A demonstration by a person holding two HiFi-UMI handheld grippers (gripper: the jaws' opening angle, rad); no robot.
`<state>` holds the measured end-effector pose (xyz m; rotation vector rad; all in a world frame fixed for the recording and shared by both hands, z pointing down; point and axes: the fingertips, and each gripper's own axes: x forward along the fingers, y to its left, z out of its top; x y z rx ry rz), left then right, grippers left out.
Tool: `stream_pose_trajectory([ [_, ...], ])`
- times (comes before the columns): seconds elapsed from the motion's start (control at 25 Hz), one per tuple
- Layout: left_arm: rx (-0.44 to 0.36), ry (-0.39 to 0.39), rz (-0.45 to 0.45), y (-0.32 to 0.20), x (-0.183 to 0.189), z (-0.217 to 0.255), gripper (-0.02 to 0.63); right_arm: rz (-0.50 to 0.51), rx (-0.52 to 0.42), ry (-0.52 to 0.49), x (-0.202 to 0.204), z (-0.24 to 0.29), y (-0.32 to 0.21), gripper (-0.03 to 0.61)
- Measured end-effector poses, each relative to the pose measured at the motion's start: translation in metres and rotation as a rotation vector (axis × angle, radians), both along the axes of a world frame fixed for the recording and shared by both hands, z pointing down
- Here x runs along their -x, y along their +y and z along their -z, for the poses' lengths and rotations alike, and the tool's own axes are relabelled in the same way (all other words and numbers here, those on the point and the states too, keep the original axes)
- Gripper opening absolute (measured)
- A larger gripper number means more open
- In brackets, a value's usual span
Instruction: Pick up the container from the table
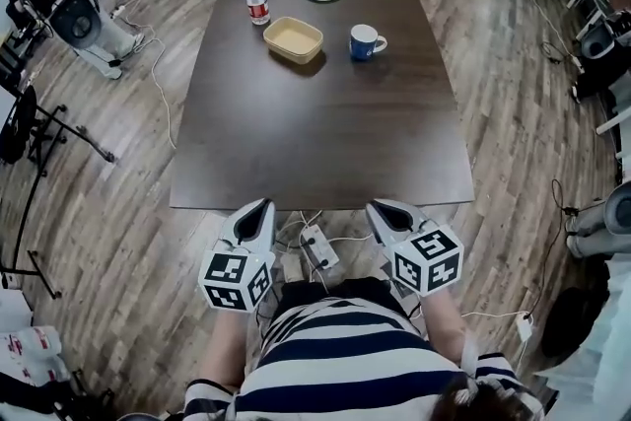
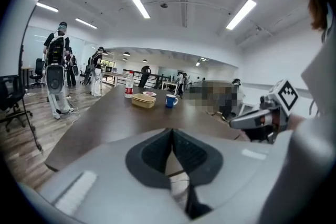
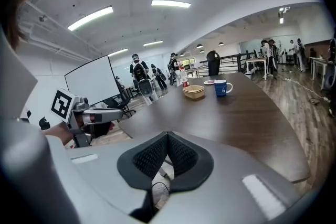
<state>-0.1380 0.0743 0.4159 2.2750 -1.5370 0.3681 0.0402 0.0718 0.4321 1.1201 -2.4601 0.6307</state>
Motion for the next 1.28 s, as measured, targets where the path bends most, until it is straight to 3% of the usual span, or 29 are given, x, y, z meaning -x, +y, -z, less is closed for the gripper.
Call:
stream_pose_trajectory([
  [0.36,-0.031,-0.095,-0.133,-0.064,0.057,0.004,0.000,-0.017,0.010,0.047,0.072,0.008,-0.053,-0.005],
  [0.52,-0.045,-0.090,-0.225,-0.083,0.074,0.006,0.000,-0.045,0.014,0.076,0.096,0.006,-0.072,-0.005],
  [0.72,-0.054,-0.140,-0.228,-0.115,0.095,0.002,0.000,-0.073,0.003,0.113,0.109,0.009,-0.092,-0.005],
  [0.96,-0.074,-0.177,-0.231,-0.153,0.085,0.006,0.000,-0.100,-0.016,0.116,0.096,0.011,-0.130,-0.005],
  [1.28,-0.092,-0.226,-0.196,-0.212,0.049,0.012,0.000,0.001,-0.028,0.084,0.079,0.006,-0.180,-0.004],
])
